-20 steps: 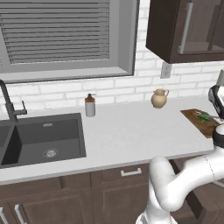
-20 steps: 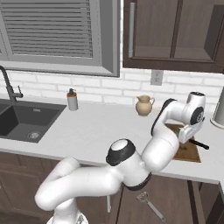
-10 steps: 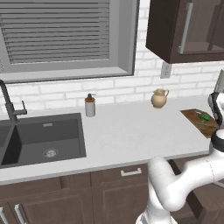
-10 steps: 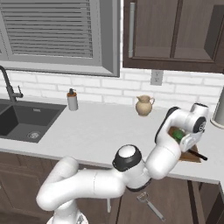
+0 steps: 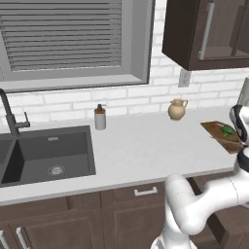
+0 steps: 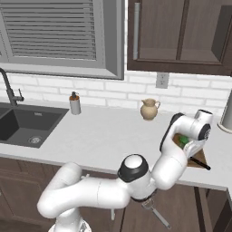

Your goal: Place the appropriate cutting tool for cutting the broccoli skin on the cutting board.

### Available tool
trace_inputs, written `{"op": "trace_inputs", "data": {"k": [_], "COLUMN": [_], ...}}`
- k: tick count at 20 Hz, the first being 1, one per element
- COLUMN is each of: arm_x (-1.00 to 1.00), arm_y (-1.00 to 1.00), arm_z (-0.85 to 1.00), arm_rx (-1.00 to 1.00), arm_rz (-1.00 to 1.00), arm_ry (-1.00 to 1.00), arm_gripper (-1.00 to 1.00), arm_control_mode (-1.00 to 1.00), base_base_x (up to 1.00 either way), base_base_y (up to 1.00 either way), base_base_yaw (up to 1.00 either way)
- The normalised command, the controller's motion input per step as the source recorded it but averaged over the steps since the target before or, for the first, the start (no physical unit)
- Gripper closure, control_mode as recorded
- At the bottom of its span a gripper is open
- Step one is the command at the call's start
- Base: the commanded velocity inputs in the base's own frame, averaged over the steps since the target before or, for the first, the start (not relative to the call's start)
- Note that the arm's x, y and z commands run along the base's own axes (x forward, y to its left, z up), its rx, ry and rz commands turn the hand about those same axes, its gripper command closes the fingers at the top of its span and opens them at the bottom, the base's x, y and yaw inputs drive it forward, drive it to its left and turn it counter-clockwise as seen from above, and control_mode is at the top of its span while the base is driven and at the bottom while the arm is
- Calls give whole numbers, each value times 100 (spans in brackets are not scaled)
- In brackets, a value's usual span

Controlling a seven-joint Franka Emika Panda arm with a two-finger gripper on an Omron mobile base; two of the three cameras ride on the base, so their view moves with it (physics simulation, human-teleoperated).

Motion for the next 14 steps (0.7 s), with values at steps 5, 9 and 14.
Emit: {"op": "trace_inputs", "data": {"k": [5, 9, 14], "arm_x": [-10, -51, -48], "arm_y": [5, 36, 97], "arm_z": [9, 27, 10], "arm_rx": [10, 6, 0], "arm_rz": [0, 0, 0], "arm_ry": [-14, -11, -3], "arm_gripper": [-100, -100, -100], "arm_control_mode": [-100, -100, -100], "base_base_x": [0, 0, 0], "base_base_y": [0, 0, 0], "base_base_yaw": [0, 0, 0]}}
